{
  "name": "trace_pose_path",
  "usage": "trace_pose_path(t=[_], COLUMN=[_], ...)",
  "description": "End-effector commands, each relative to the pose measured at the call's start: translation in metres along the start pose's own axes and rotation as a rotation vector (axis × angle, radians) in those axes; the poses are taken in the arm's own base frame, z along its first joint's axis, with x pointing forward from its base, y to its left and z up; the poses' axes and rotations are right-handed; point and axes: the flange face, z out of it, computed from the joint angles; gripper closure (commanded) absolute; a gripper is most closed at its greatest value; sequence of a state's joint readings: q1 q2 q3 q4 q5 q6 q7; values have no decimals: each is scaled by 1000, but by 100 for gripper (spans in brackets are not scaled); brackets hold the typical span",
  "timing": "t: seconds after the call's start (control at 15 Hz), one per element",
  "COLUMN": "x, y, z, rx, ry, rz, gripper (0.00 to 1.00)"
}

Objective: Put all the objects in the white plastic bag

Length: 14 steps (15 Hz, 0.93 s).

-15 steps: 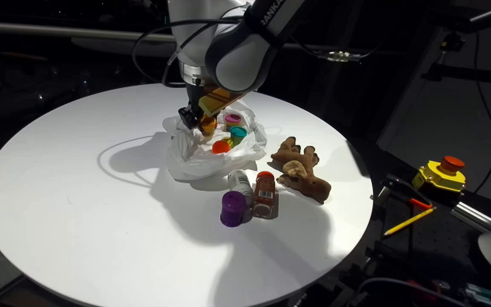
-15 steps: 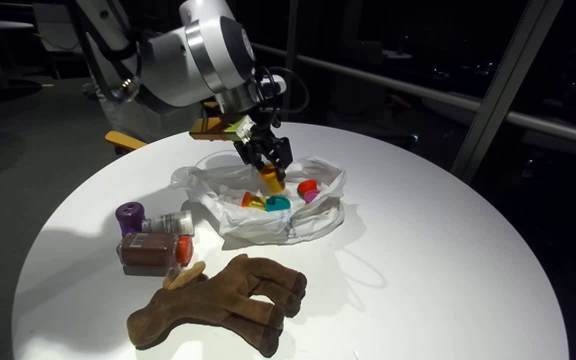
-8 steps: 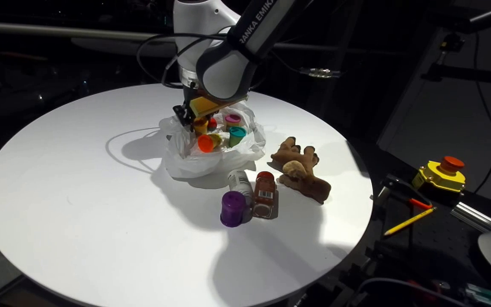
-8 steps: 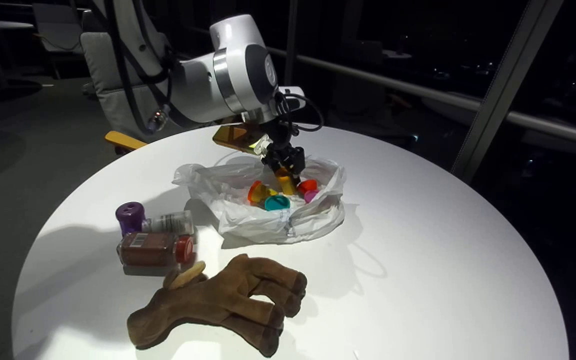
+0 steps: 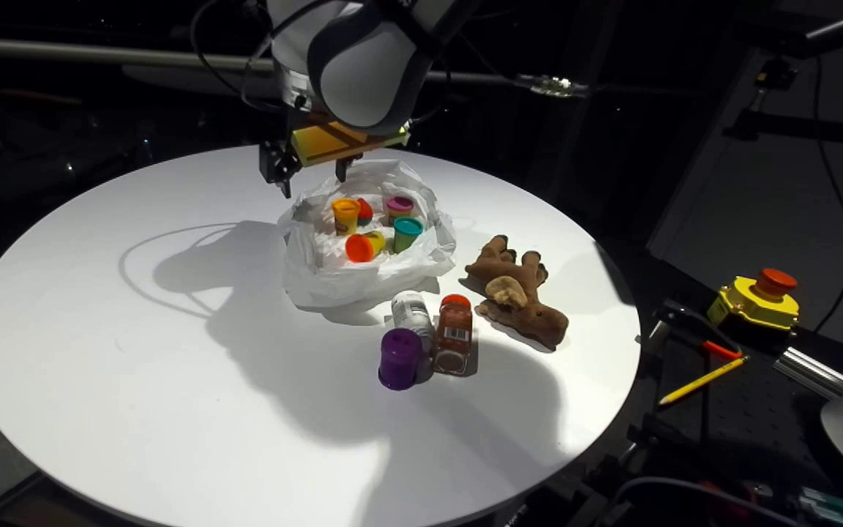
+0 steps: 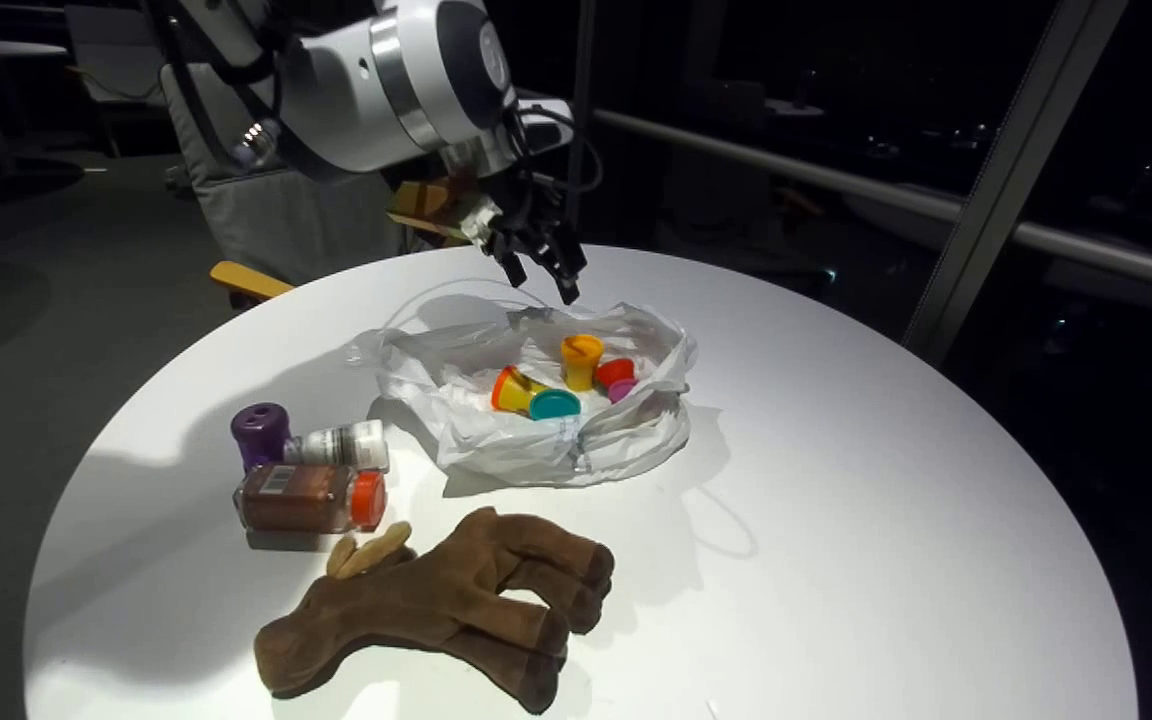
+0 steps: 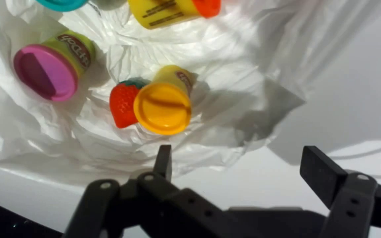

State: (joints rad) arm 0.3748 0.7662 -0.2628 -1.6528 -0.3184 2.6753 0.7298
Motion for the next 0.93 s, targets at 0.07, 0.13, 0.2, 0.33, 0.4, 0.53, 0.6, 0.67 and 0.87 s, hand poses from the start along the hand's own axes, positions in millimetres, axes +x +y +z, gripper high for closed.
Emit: trace_pose_path(t=[0.07, 0.13, 0.2, 0.33, 0.4, 0.53, 0.6, 0.67, 0.87], x=[-43, -62, -80, -125, -148, -193, -211, -225, -253], y=[-16, -24, -29, -41, -47, -56, -60, -61, -64], z=[-90, -102, -113, -115, -110, -102, -97, -95, -100], rx=[46, 63, 71, 70, 69, 71, 55, 45, 14], ry=[-12, -44, -70, -123, -158, -231, -244, -253, -237], rz=[0, -3, -11, 0, 11, 36, 62, 81, 141], gripper=[0, 0, 0, 0, 0, 0, 0, 0, 0])
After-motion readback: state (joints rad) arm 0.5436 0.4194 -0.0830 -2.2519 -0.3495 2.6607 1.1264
